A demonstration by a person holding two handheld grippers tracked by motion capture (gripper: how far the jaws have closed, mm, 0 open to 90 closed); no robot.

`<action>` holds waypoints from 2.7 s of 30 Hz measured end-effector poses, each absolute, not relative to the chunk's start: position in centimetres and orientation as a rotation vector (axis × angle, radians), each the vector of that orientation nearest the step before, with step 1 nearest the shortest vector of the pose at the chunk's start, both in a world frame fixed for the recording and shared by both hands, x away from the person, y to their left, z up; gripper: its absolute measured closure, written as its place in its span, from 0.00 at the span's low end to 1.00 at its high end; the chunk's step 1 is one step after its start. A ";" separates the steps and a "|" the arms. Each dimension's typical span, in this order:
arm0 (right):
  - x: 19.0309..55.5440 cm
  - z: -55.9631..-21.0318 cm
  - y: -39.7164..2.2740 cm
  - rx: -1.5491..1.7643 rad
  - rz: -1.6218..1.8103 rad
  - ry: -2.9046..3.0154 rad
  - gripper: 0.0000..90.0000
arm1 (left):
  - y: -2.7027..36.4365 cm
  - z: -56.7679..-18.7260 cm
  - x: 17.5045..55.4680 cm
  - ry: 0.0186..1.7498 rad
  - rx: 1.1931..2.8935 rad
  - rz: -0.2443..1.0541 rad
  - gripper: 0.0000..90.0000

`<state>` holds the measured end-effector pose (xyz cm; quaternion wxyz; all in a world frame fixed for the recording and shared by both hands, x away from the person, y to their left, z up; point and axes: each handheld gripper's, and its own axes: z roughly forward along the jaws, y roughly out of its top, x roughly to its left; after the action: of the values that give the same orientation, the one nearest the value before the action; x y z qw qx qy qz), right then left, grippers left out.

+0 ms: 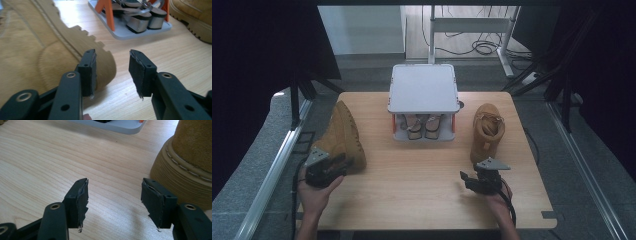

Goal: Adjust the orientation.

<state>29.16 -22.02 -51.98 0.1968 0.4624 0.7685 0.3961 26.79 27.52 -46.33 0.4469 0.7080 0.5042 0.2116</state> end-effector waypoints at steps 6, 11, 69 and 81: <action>29.2 -52.0 -22.1 1.293 1.104 2.152 0.43 | 29.2 -45.8 26.5 1.275 1.729 0.529 0.79; 29.2 -52.1 -22.2 1.298 1.099 2.150 0.43 | 30.5 -45.3 26.2 1.306 1.694 0.554 0.86; 29.5 -52.9 -22.1 1.297 1.005 2.168 0.43 | 36.8 -51.7 28.6 1.552 1.626 0.465 0.99; 29.6 -53.0 -22.1 1.308 1.009 2.167 0.43 | 36.6 -51.3 28.8 1.546 1.641 0.471 1.00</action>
<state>29.58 -22.13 -53.03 0.2070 0.4696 0.7781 0.3623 28.76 36.58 -51.33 0.4070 0.6507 0.6132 0.1867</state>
